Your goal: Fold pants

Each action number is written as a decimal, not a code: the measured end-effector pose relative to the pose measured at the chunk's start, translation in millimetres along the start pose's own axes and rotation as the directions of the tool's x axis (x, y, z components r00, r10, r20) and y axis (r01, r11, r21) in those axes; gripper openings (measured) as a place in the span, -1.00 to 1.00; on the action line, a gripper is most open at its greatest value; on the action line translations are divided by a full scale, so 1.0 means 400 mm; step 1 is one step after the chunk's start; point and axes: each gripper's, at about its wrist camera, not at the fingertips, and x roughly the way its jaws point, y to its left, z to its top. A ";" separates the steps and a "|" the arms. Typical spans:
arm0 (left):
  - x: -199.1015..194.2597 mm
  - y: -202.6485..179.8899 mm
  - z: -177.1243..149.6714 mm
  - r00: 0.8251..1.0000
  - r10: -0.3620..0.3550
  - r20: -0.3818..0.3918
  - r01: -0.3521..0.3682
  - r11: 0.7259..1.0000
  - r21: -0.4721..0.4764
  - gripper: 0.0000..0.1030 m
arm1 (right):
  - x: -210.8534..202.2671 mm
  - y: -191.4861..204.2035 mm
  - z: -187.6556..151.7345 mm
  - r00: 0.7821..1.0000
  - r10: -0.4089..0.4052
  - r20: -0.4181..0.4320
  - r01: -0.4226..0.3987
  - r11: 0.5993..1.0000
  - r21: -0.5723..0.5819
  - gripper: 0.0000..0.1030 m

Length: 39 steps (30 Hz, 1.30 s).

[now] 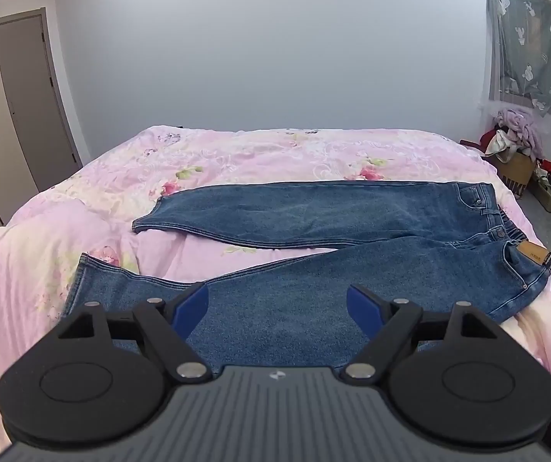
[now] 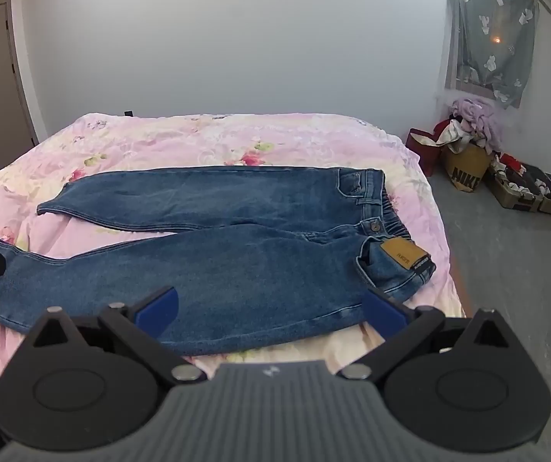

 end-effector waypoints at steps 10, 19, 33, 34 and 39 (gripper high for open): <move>-0.002 0.011 0.000 1.000 0.011 -0.007 -0.011 1.000 -0.011 0.85 | -0.003 0.004 -0.006 1.000 0.012 0.001 -0.012 1.000 -0.010 0.91; 0.002 0.022 -0.005 1.000 0.015 -0.011 -0.015 0.999 -0.028 0.85 | -0.003 0.008 -0.009 1.000 0.005 -0.004 -0.005 1.000 -0.012 0.91; 0.002 0.028 -0.011 1.000 0.015 -0.011 -0.015 0.999 -0.039 0.85 | -0.002 0.010 -0.005 1.000 -0.004 -0.006 0.004 1.000 -0.007 0.91; 0.002 0.027 -0.012 1.000 0.015 -0.011 -0.015 0.999 -0.038 0.85 | 0.000 0.010 -0.004 1.000 -0.003 -0.008 0.002 1.000 -0.005 0.91; -0.001 0.026 -0.012 1.000 0.015 -0.011 -0.015 0.999 -0.039 0.85 | -0.001 0.011 -0.004 1.000 -0.001 -0.009 0.001 1.000 -0.005 0.91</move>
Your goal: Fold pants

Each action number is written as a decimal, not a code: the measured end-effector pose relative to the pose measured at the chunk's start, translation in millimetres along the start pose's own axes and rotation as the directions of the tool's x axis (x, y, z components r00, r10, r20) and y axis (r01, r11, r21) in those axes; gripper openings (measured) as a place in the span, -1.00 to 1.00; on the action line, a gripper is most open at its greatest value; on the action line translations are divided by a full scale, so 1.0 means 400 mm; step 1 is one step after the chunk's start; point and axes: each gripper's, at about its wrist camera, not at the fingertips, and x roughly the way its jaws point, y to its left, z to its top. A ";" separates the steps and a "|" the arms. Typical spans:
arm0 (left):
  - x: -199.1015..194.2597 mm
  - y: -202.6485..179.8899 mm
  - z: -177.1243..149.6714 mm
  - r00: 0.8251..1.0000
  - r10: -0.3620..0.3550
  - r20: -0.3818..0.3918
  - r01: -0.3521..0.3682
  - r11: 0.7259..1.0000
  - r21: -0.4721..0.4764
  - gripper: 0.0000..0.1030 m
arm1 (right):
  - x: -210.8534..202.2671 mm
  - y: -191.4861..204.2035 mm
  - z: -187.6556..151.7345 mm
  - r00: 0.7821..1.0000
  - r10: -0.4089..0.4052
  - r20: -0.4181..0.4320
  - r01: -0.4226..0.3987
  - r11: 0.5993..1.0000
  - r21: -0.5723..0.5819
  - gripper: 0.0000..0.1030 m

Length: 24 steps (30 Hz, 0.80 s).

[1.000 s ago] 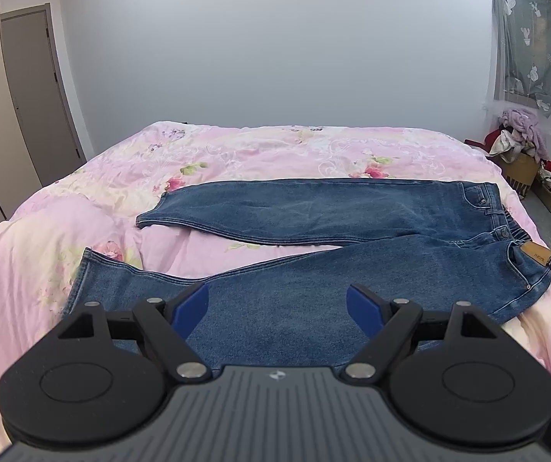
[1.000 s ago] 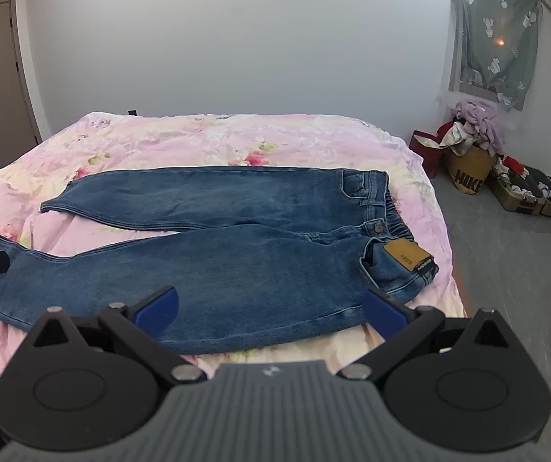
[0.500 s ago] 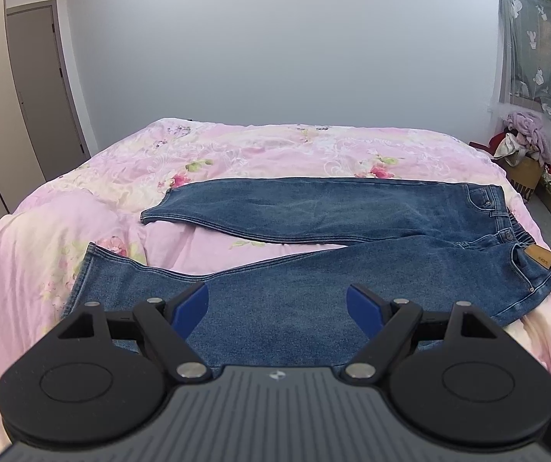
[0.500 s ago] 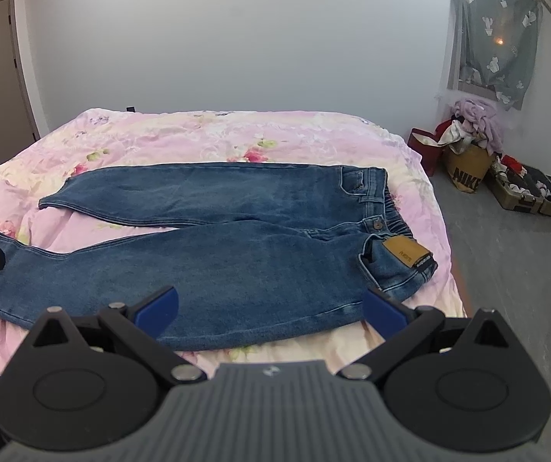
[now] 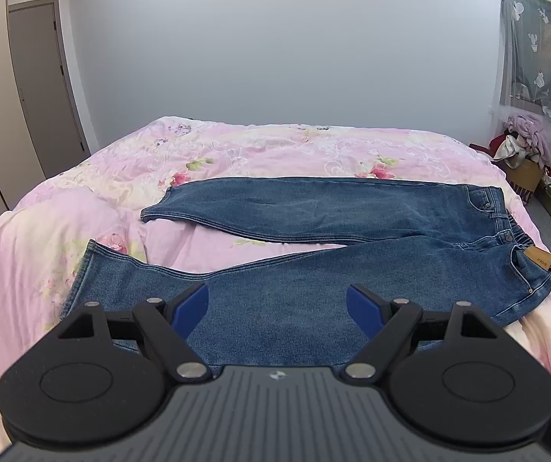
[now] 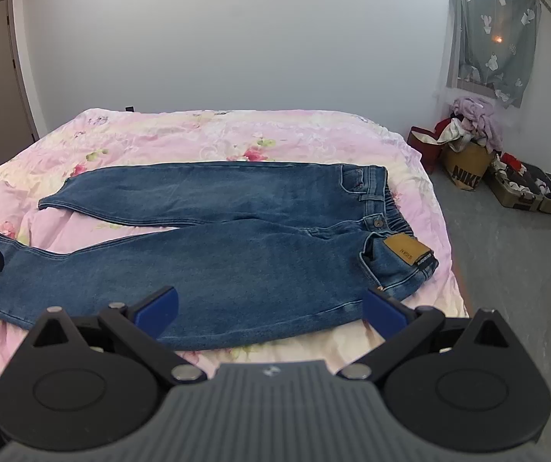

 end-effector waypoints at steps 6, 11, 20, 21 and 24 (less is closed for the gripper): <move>0.000 0.000 0.000 1.000 0.000 0.001 0.000 1.000 0.001 0.85 | -0.001 0.003 -0.002 1.000 0.003 -0.002 -0.003 1.000 -0.006 0.91; 0.000 0.000 0.002 1.000 0.002 0.001 -0.002 1.000 0.000 0.85 | 0.001 0.001 -0.004 1.000 0.005 -0.004 -0.005 1.000 -0.006 0.91; -0.004 0.004 0.002 1.000 0.001 0.006 -0.001 1.000 -0.003 0.85 | 0.002 0.002 -0.006 1.000 0.008 -0.003 -0.008 1.000 -0.006 0.91; -0.004 0.004 0.002 1.000 0.001 0.005 -0.001 1.000 -0.004 0.85 | 0.001 0.003 -0.006 1.000 0.008 -0.004 -0.008 1.000 -0.005 0.91; -0.006 0.005 0.000 1.000 0.001 0.005 -0.001 1.000 -0.003 0.85 | -0.001 0.002 -0.008 1.000 0.012 -0.005 -0.012 1.000 -0.003 0.91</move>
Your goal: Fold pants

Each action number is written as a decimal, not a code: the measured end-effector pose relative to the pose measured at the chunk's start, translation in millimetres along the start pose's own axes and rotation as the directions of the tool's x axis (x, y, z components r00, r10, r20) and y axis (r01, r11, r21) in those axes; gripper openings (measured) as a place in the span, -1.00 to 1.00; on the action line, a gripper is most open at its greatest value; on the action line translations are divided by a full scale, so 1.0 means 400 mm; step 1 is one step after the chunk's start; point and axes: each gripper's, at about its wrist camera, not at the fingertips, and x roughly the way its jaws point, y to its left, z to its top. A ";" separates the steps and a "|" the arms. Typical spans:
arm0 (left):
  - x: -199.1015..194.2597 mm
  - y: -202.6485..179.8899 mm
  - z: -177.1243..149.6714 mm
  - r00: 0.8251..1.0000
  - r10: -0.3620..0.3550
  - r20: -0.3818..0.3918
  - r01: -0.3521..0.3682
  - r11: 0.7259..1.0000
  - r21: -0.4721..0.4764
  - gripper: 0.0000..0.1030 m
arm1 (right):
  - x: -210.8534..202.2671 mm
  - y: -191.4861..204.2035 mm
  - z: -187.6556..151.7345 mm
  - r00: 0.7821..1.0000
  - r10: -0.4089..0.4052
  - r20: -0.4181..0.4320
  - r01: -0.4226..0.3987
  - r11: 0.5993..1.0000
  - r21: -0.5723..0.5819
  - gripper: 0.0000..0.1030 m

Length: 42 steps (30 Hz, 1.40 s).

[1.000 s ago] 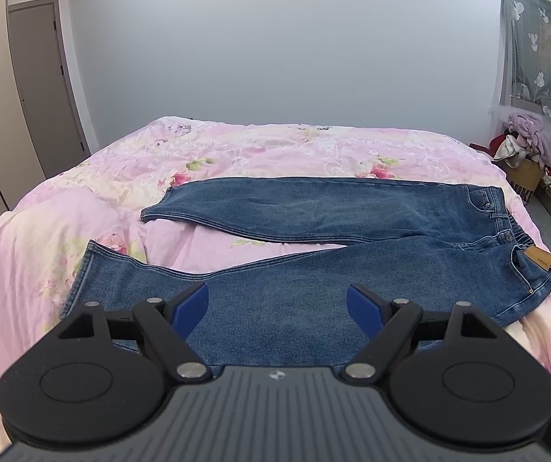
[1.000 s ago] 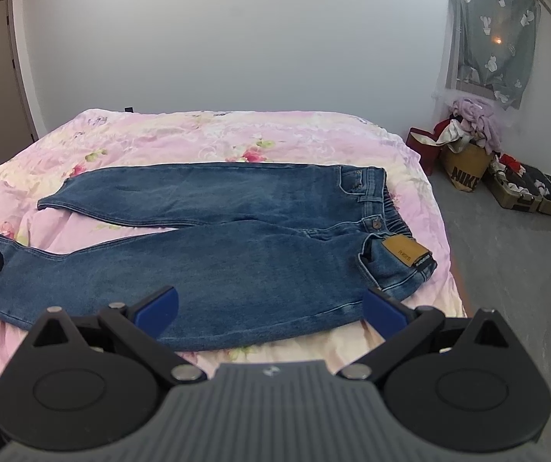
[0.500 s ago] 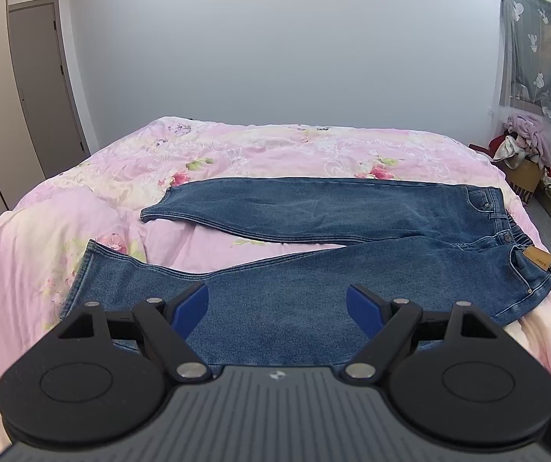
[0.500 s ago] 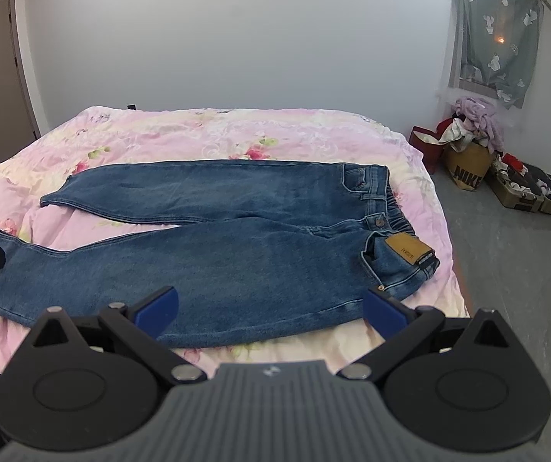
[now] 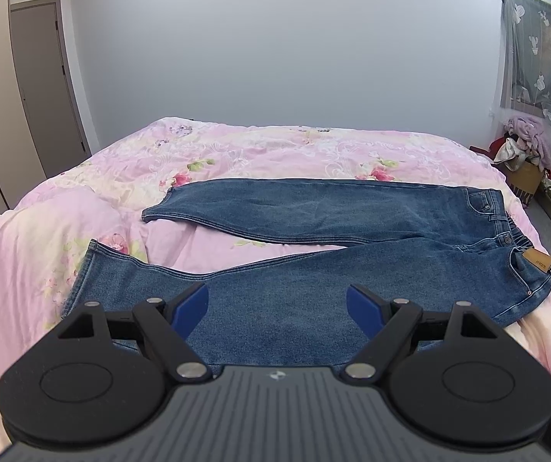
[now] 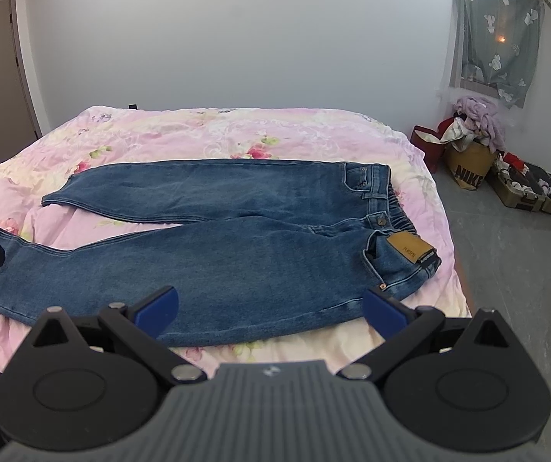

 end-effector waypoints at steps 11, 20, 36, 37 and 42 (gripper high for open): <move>-0.002 0.001 0.000 1.000 0.002 0.000 -0.002 1.000 -0.002 0.85 | 0.000 -0.004 0.001 1.000 0.005 -0.006 -0.005 1.000 0.004 0.91; 0.009 0.012 0.001 1.000 0.010 -0.005 -0.010 1.000 0.001 0.85 | 0.005 -0.003 -0.002 1.000 -0.001 -0.014 0.001 1.000 0.002 0.91; 0.095 0.058 0.004 1.000 -0.008 -0.015 0.010 0.992 0.129 0.85 | 0.121 -0.040 0.013 0.994 -0.059 -0.087 0.057 0.998 -0.014 0.91; 0.104 0.062 0.002 1.000 -0.005 -0.017 0.008 0.990 0.143 0.85 | 0.136 -0.046 0.013 0.993 -0.068 -0.094 0.066 0.998 -0.021 0.91; 0.168 0.083 -0.004 0.998 -0.020 -0.052 0.031 0.973 0.229 0.84 | 0.204 -0.066 0.010 0.988 -0.101 -0.115 0.093 0.993 -0.076 0.91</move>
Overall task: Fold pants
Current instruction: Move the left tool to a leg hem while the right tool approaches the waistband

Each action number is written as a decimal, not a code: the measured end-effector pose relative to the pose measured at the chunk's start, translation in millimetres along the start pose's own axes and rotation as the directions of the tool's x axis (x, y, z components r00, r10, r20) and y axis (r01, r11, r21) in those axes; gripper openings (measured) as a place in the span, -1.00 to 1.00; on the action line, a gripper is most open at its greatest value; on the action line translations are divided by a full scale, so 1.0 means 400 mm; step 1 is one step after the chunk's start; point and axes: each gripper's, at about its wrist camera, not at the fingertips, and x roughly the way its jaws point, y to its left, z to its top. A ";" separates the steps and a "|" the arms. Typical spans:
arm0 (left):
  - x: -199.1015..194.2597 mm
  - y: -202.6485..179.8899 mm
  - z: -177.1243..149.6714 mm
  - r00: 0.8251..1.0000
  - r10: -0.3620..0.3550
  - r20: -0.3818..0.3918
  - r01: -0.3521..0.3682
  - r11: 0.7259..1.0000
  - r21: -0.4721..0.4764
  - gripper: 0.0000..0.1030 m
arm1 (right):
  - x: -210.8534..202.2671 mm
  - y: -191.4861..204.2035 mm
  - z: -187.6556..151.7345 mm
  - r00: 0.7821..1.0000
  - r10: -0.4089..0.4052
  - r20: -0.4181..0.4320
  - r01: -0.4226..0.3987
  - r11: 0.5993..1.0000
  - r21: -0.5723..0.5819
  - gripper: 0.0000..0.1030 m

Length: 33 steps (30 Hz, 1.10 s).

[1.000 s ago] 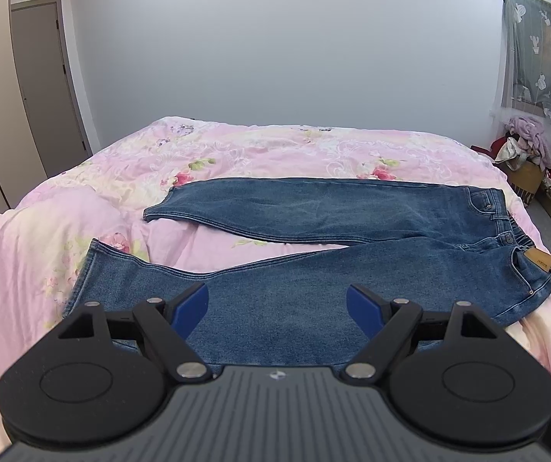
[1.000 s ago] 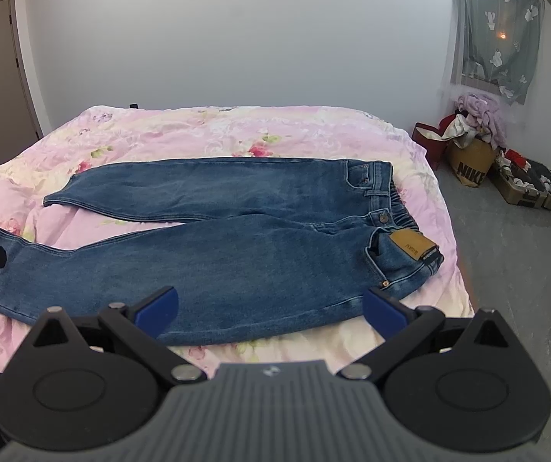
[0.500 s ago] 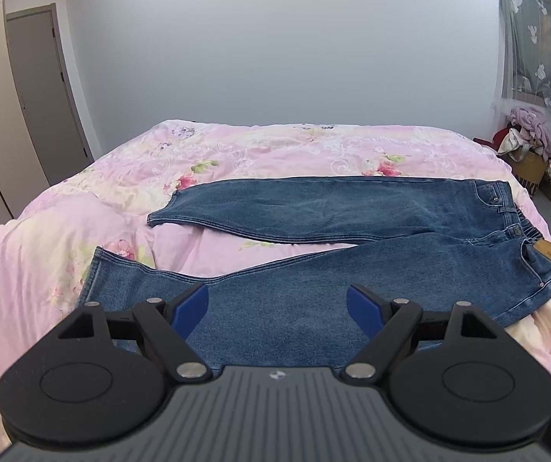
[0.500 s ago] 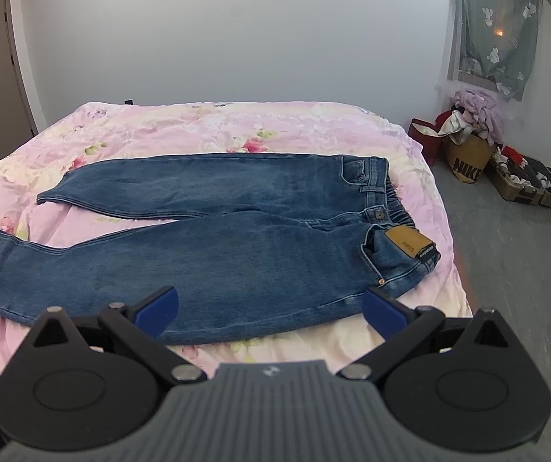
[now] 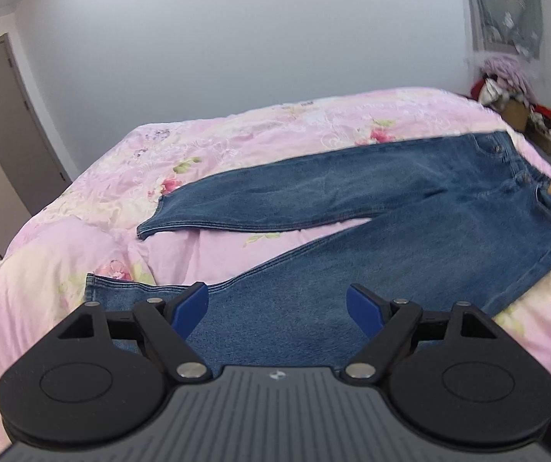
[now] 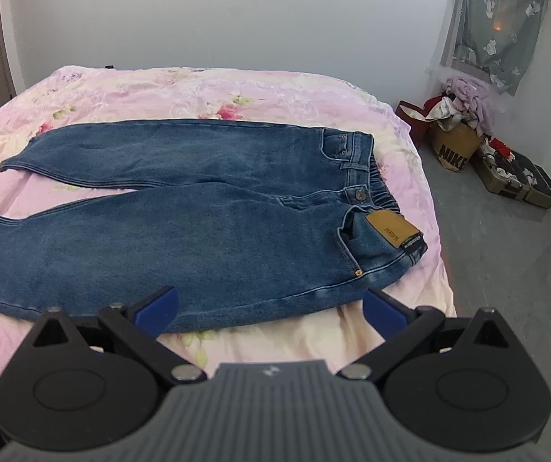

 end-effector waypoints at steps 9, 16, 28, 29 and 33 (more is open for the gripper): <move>0.163 0.016 -0.072 0.991 -0.068 -0.115 0.093 0.969 0.230 0.54 | 0.159 -0.021 -0.012 0.999 -0.032 -0.023 0.026 0.975 -0.220 0.75; 0.309 0.040 -0.170 0.964 -0.073 -0.257 0.169 0.911 0.376 0.46 | 0.317 -0.038 -0.011 0.990 -0.027 -0.140 -0.022 0.941 -0.338 0.34; 0.404 0.115 -0.318 0.931 -0.006 -0.366 0.232 0.784 0.575 0.47 | 0.461 -0.095 0.004 0.966 0.020 -0.257 -0.168 0.806 -0.568 0.37; 0.407 0.121 -0.322 0.932 0.022 -0.361 0.209 0.781 0.589 0.47 | 0.467 -0.102 0.008 0.964 0.017 -0.265 -0.175 0.793 -0.584 0.42; 0.418 0.149 -0.343 0.941 0.113 -0.320 0.132 0.747 0.651 0.47 | 0.483 -0.127 0.028 0.955 0.006 -0.297 -0.203 0.742 -0.639 0.45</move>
